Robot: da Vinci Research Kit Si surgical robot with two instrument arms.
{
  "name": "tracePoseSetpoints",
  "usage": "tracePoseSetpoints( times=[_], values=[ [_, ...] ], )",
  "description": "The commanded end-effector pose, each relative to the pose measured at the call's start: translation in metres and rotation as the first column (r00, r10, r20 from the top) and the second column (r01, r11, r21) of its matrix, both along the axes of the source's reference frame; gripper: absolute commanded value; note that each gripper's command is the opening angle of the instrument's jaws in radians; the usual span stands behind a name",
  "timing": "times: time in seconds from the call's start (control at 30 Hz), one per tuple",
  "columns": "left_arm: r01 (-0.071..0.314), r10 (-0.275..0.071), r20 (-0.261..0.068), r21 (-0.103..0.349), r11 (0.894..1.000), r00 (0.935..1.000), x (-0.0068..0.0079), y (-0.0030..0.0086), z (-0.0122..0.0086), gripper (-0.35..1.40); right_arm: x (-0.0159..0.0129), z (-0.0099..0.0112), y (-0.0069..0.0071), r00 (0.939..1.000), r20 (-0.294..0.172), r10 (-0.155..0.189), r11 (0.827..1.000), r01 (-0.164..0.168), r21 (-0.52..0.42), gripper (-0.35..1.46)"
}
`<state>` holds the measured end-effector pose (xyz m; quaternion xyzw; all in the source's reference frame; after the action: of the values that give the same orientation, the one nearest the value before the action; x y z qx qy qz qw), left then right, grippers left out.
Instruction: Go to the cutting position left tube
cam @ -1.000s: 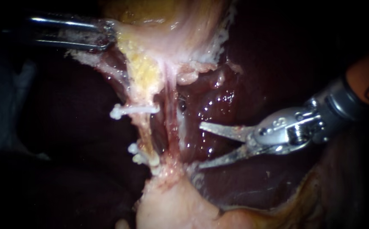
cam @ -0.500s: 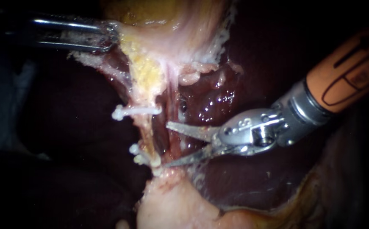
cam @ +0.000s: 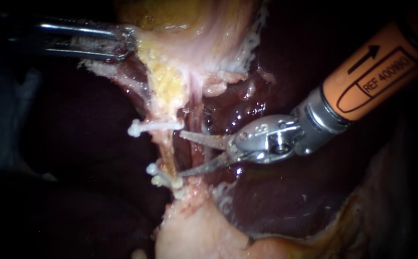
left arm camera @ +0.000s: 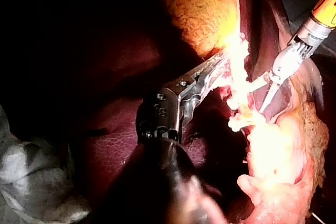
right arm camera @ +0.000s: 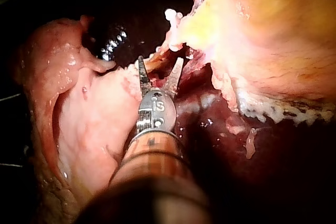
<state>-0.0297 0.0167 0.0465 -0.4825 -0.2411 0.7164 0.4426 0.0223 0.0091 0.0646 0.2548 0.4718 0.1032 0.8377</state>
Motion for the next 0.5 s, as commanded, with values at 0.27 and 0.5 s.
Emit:
tracePoseSetpoints(
  times=[0.27, 0.5],
  values=[
    [0.000, 0.000, 0.000, 0.000, 1.000, 1.0000, 0.0000, 0.0000, 0.0000, -0.35, 0.0019, 0.0005, -0.0002, 0.9951, -0.097, -0.015, 0.997, 0.022, 0.073, 1.38],
    [0.000, 0.000, 0.000, 0.000, 1.000, 1.0000, -0.0001, 0.0000, 0.0001, -0.35, 0.0038, 0.0002, -0.0004, 0.9871, -0.157, -0.032, 0.990, 0.053, 0.131, 1.31]
  ],
)
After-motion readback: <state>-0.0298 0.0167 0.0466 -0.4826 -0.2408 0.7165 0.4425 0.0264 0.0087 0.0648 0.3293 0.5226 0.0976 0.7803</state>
